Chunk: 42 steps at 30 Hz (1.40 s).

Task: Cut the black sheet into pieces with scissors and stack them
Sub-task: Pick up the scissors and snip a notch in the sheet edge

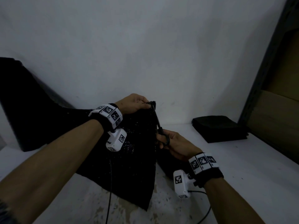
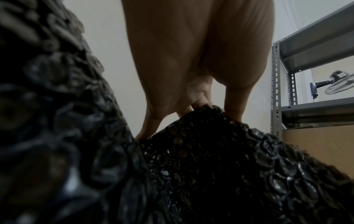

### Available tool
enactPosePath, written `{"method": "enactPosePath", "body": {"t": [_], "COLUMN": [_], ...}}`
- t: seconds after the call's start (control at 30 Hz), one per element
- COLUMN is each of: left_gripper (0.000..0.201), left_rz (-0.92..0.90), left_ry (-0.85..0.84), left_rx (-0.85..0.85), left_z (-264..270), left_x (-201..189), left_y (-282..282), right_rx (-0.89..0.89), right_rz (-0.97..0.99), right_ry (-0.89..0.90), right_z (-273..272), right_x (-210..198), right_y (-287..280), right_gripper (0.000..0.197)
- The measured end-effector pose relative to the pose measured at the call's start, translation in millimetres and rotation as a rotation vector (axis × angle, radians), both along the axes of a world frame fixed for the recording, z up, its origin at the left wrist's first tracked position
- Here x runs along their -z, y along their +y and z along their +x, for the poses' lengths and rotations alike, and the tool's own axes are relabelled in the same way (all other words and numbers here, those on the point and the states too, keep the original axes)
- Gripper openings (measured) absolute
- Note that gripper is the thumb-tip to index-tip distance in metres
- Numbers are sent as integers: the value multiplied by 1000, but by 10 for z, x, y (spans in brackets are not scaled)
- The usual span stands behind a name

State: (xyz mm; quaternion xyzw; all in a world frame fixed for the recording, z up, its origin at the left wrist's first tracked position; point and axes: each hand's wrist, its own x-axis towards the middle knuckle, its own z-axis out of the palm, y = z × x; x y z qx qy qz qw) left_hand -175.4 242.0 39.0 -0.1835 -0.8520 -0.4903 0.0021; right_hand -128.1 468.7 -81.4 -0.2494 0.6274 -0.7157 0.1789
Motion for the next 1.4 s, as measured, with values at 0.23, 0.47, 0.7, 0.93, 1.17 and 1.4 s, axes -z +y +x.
{"method": "enactPosePath", "body": {"t": [0.23, 0.47, 0.7, 0.93, 1.17, 1.4], "left_gripper": [13, 20, 18, 19, 18, 30], "left_rz": [2, -8, -10, -52, -57, -648], "left_ry": [-15, -29, -31, -35, -32, 179], "left_rx": [15, 35, 45, 56, 41, -206], "left_z": [18, 59, 95, 134, 102, -45], "left_x": [-4, -34, 12, 39, 105, 474], "left_y": [-8, 0, -14, 5, 6, -153], "right_rx": [-20, -9, 22, 40, 120, 114], "right_rz": [-15, -5, -36, -20, 6, -38], "right_ry": [35, 32, -25, 8, 8, -62], "right_z": [50, 2, 91, 117, 132, 167], "right_x": [-104, -219, -130, -214, -211, -214], "right_y": [-40, -79, -104, -114, -117, -50], "right_gripper": [24, 45, 35, 23, 24, 19]}}
